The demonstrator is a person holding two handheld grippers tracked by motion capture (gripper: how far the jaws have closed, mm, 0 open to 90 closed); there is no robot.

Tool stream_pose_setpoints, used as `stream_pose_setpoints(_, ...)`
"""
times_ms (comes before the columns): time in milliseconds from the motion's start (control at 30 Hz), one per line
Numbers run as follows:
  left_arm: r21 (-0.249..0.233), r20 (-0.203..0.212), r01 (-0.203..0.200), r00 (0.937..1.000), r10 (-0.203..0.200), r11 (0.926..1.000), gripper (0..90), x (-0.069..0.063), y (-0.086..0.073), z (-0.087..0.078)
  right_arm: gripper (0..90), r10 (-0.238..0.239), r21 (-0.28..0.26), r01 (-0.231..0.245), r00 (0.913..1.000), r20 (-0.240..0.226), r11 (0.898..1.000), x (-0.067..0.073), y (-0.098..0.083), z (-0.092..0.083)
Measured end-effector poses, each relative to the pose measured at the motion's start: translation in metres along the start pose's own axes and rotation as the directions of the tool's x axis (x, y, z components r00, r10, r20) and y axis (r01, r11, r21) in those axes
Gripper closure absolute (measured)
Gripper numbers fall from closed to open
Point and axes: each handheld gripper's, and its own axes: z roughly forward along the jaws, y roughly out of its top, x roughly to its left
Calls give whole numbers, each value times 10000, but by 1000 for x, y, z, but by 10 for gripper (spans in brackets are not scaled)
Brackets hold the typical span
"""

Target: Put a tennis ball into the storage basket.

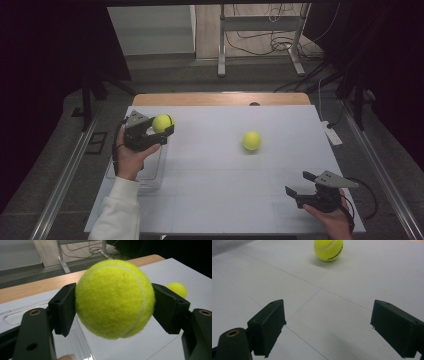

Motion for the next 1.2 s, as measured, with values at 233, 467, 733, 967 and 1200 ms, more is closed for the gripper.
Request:
stream_pose_setpoints(233, 363, -311, 198, 9993, -187, 9991, 269, 9, -2, 7, 124, 22, -60, -23, 10000, -68, 10000, 0, 1, 0)
stream_pose_setpoints(467, 673, -675, 245, 9975, -199, 9974, 270, 18, 0, 10, 124, 8, -81, -9, 9999, -101, 10000, 1, 1, 0)
stream_pose_setpoints(733, 831, -984, 486, 9943, -404, 9954, 269, 32, 1, 11, 124, 14, -70, -15, 10000, -68, 10000, 1, 1, 0)
stream_pose_setpoints(967, 990, -1267, 506, 9912, -378, 9938, 269, 40, 3, 13, 124, 20, -46, -21, 10000, -62, 10000, 0, 0, 0)
stream_pose_setpoints(1200, 1160, -1471, 512, 9885, -338, 9919, 269, 46, 4, 15, 124, 22, -49, -23, 10000, -81, 10000, 1, 0, 1)
